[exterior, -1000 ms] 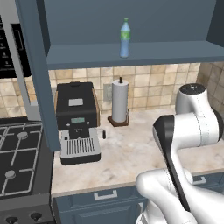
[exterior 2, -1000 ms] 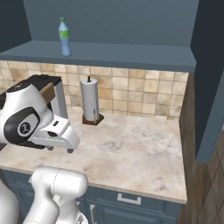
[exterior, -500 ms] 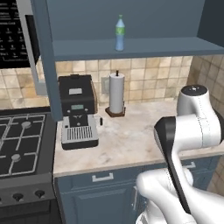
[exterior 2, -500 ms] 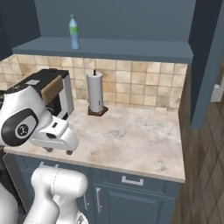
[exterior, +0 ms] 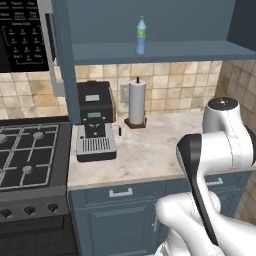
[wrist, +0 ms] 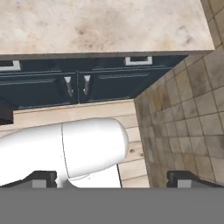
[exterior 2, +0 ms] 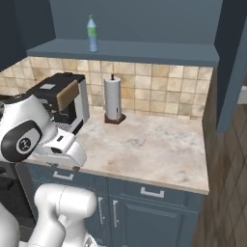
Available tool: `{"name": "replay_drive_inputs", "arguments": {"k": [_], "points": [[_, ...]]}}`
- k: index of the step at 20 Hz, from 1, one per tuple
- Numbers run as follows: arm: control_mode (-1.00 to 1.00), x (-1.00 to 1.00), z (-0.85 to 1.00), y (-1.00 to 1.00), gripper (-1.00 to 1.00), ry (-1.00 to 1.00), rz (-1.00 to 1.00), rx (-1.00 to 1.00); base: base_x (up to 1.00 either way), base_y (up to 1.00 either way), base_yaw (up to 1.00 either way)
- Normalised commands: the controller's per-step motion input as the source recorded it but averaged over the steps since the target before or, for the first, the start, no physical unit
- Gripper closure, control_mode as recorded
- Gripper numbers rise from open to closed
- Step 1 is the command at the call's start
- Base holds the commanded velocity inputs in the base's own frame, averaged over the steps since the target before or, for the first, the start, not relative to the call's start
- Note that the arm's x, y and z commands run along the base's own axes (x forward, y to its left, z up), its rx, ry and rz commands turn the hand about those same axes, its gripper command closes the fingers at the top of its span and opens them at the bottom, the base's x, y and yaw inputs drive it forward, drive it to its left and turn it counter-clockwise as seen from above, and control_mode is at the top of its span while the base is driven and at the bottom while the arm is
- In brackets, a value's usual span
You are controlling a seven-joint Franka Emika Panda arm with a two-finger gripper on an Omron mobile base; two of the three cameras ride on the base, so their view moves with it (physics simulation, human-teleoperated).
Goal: Pick the bottled water, beer from the counter and place them in the open cabinet.
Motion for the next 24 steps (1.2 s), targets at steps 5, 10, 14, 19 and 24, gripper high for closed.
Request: {"name": "replay_drive_inputs", "arguments": {"k": [5,10,14,19,24], "points": [[1.00,0.00,0.00,0.00,-1.00,0.00,0.00,0.00,-0.07,0.47,0.22],[1.00,0.00,0.00,0.00,-1.00,0.00,0.00,0.00,0.41,0.04,-0.06],[1.00,0.00,0.00,0.00,-1.00,0.00,0.00,0.00,0.29,0.16,-0.16],[1.00,0.00,0.00,0.00,-1.00,0.00,0.00,0.00,-0.06,0.21,-0.23],[1.00,0.00,0.00,0.00,-1.00,0.00,0.00,0.00,-0.16,0.23,-0.29]]}}
